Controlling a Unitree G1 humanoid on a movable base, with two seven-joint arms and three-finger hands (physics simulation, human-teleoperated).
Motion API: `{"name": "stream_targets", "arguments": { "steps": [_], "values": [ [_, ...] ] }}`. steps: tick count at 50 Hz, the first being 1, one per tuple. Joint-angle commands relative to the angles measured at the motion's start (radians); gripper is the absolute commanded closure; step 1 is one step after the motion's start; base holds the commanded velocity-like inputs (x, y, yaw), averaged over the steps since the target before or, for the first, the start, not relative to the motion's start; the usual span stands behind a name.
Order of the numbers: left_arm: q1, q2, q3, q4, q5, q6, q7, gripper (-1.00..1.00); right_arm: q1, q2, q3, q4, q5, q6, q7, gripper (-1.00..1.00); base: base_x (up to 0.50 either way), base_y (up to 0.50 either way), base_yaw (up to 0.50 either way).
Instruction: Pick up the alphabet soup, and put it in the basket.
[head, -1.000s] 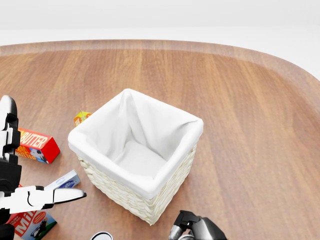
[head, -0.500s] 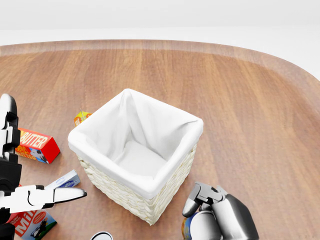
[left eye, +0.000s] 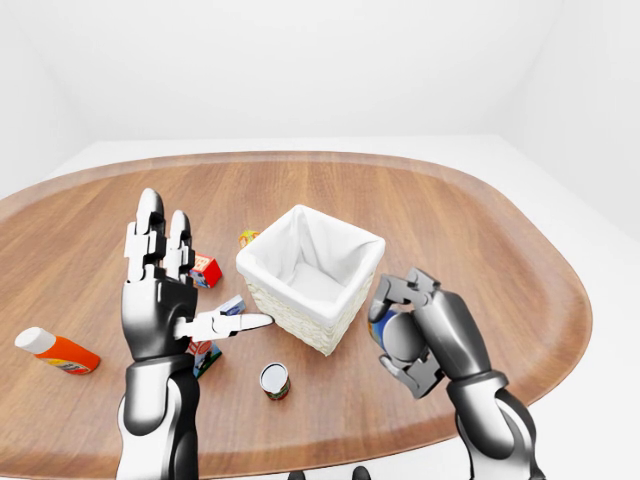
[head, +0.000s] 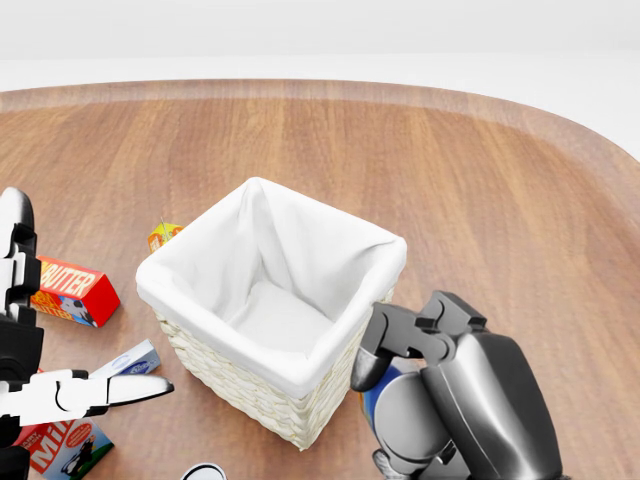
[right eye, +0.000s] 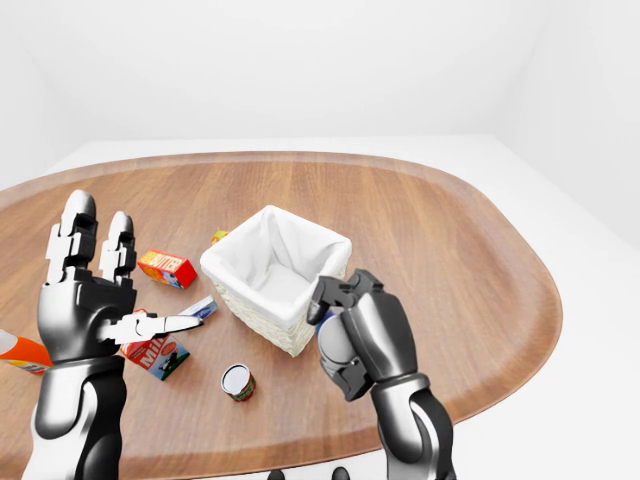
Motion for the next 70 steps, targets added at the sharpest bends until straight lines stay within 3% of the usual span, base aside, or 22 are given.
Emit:
{"name": "stream_targets", "arguments": {
  "steps": [1, 13, 23, 41, 50, 70],
  "values": [
    [0.000, -0.001, -0.002, 0.007, 0.002, 0.000, 0.000, -1.00, -0.078, 0.024, 0.023, -0.168, -0.106, 0.000, 0.124, 1.00, 0.00, 0.00, 0.00],
    [0.004, -0.002, -0.010, 0.013, 0.009, 0.000, -0.001, -1.00, -0.212, 0.072, 0.023, -0.206, -0.290, 0.000, 0.312, 1.00, 0.00, 0.00, 0.00],
    [0.005, -0.002, -0.011, 0.011, 0.010, 0.000, -0.002, -1.00, -0.439, 0.131, -0.018, -0.114, -0.415, 0.000, 0.455, 1.00, 0.00, 0.00, 0.00],
    [-0.002, 0.000, -0.008, 0.013, 0.007, 0.000, 0.001, -1.00, -0.760, 0.131, -0.071, 0.191, -0.381, 0.000, 0.439, 1.00, 0.00, 0.00, 0.00],
    [-0.006, 0.001, -0.007, 0.014, 0.004, 0.000, 0.002, -1.00, -0.912, 0.116, -0.091, 0.378, -0.320, 0.000, 0.382, 1.00, 0.00, 0.00, 0.00],
    [-0.008, 0.003, -0.003, 0.020, 0.001, 0.000, -0.001, -1.00, -1.075, 0.079, -0.117, 0.697, -0.121, 0.000, 0.208, 1.00, 0.00, 0.00, 0.00]
  ]
}}
